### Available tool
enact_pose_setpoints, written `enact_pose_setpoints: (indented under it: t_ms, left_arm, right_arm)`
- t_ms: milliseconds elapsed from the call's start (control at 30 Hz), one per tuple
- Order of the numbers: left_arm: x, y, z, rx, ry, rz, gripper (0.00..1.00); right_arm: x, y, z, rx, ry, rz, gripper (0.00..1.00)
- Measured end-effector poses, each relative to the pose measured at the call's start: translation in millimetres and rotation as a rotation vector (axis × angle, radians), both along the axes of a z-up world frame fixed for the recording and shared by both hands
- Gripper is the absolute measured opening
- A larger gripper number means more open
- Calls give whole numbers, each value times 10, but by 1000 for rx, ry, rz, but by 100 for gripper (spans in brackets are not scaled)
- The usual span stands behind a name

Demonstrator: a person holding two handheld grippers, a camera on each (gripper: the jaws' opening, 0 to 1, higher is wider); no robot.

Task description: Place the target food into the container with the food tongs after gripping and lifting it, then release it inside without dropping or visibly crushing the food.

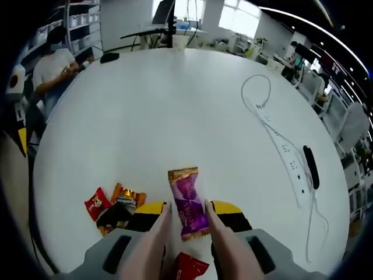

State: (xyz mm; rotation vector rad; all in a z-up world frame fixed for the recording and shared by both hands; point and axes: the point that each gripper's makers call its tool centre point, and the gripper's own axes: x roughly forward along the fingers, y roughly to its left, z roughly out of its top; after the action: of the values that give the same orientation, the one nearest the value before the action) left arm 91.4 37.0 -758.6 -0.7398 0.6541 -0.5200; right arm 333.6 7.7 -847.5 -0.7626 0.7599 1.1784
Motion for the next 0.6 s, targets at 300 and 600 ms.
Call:
enact_pose_setpoints:
  t_ms: [300,600]
  left_arm:
    - [-6,-5,-13,-2,2,3,45]
    - [12,-9,-6,-1,-2,-4,45]
  right_arm:
    - [4,-52,-71,0,32,-32,28]
    - [-5,-50,-87,11,59,-69,24]
